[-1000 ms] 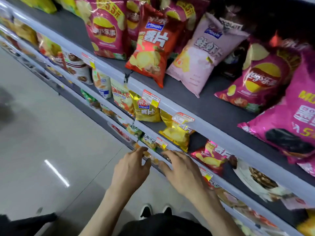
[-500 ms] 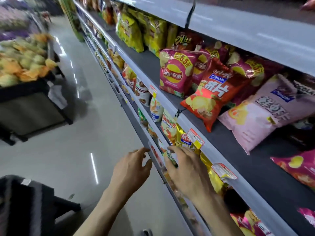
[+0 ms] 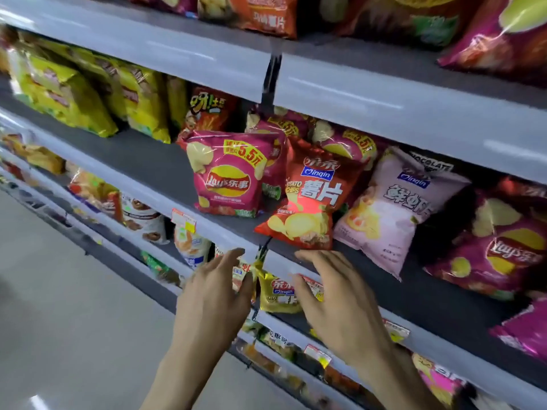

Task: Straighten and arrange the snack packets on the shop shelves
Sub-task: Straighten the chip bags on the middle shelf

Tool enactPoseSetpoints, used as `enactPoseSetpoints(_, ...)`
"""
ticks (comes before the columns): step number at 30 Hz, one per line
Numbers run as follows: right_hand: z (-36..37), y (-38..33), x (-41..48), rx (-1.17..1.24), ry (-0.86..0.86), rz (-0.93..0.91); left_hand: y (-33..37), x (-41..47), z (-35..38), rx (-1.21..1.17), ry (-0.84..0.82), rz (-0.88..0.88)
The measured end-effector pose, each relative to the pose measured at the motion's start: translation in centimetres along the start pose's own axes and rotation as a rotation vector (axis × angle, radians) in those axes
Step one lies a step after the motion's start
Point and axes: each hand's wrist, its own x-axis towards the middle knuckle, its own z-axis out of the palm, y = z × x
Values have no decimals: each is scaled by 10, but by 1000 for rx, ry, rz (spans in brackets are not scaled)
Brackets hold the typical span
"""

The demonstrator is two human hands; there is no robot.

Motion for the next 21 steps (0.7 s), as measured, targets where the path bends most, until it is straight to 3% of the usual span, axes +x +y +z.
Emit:
enactPoseSetpoints(10,-21,27,-43,-216,377,546,41,81,34,-347,-136,255)
enactPoseSetpoints(16,-57,78,-69,-321,532,750,61,117,56,-371,-186,180)
enactPoseSetpoints(21,-71,128,-38,-110,674,819,76,122,58,-407,-173,118)
